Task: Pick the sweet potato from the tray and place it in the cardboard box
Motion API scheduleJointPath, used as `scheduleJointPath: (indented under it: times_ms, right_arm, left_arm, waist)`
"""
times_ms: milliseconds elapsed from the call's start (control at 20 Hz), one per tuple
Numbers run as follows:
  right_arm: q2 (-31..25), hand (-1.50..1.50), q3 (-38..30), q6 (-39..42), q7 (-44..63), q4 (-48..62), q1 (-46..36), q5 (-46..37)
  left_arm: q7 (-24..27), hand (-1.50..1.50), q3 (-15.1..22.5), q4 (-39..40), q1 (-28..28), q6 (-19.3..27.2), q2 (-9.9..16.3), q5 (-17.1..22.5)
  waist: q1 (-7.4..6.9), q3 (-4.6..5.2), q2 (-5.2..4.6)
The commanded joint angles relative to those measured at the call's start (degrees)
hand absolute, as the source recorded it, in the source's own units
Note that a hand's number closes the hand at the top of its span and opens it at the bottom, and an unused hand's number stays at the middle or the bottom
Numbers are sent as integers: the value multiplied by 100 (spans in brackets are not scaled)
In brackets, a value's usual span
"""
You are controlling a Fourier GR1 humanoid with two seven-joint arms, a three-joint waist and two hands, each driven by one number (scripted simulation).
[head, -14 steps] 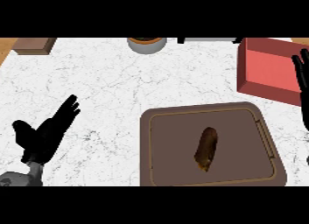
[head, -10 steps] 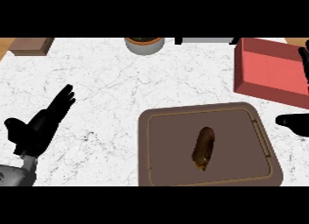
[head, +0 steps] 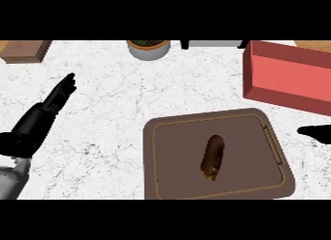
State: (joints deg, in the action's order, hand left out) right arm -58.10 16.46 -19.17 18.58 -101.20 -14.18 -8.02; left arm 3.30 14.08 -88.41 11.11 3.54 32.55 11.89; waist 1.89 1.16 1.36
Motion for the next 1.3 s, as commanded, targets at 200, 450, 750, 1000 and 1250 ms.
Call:
scheduleJointPath:
  times_ms: [200, 450, 750, 1000, 1250]
  right_arm:
    - [-974, -150, 1241, 1736, 2492, -1545, -819, -1265]
    - [-665, -150, 2092, 3155, 3947, -1791, -1206, -1054]
    - [178, -150, 2810, 4235, 5362, -1698, -1718, -432]
    - [696, -150, 3493, 4507, 5862, -1170, -2001, -435]
    - [1397, -150, 3793, 4518, 6354, -392, -2288, -260]
  left_arm:
    - [34, 0, 196, -91, 289, -108, -92, -182]
    - [87, 0, 240, 11, 563, -181, -203, -222]
    - [252, 0, 361, 68, 449, -270, -251, -307]
    - [204, 0, 342, 304, 702, -197, -377, -377]
    - [245, 0, 357, 305, 663, -192, -385, -431]
  waist:
    - [-311, -46, -94]
    - [-506, -45, -182]
    - [-729, -33, -203]
    - [-635, -32, -212]
    - [-628, -40, -181]
